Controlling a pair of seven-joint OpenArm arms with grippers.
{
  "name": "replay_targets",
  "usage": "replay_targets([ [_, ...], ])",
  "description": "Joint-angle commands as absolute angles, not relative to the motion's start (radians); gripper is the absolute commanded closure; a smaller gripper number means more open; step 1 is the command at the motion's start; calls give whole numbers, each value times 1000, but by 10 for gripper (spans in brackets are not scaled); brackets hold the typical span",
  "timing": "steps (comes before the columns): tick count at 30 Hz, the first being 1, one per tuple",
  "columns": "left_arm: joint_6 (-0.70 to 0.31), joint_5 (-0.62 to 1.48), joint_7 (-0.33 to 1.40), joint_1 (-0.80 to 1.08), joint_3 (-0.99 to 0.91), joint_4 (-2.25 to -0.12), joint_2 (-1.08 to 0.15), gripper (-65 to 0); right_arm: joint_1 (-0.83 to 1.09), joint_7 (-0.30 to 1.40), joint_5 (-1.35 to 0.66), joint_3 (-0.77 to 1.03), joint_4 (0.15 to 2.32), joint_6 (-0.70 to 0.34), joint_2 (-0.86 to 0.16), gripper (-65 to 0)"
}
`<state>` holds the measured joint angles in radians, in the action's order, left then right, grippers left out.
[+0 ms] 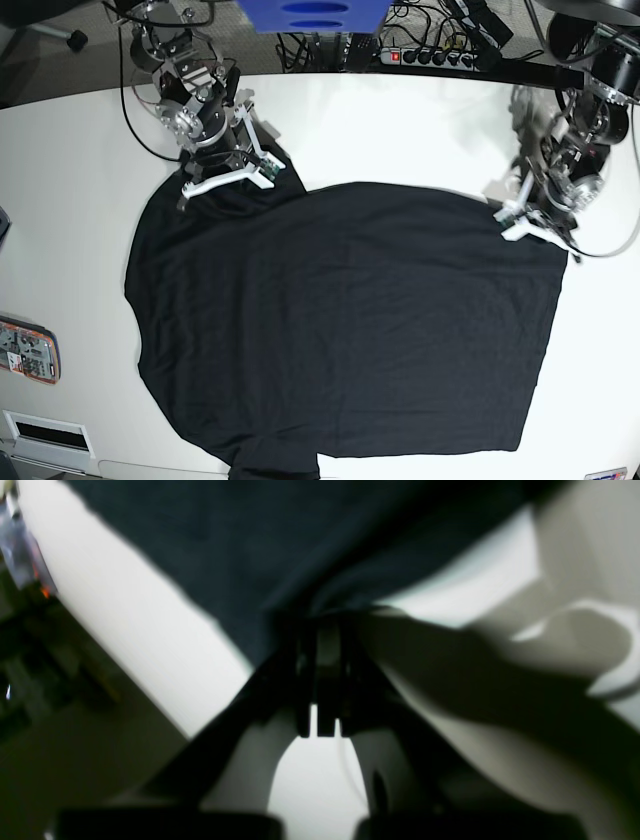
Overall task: Fold the T-shirt properly
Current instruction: 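Lift the shirt's shoulder edges with both grippers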
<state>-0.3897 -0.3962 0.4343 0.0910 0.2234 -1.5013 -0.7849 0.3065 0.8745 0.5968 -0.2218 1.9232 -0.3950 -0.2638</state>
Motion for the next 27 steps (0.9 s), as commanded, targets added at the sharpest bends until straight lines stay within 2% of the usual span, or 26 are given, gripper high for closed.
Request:
replay_targets([
  [1,-371,-409,438,67,194,-1512,-786,0,263,857,607,-217,1943,-375,-265,0],
  [13,-372,-410,438,-77,182,-1484,-700,0,-15,858,602,-219,1911,-375,-265,0],
  [27,-372,-410,437,-292,189,-1374,-598,0,-148,792,601,-217,1607,-375,-263,0],
])
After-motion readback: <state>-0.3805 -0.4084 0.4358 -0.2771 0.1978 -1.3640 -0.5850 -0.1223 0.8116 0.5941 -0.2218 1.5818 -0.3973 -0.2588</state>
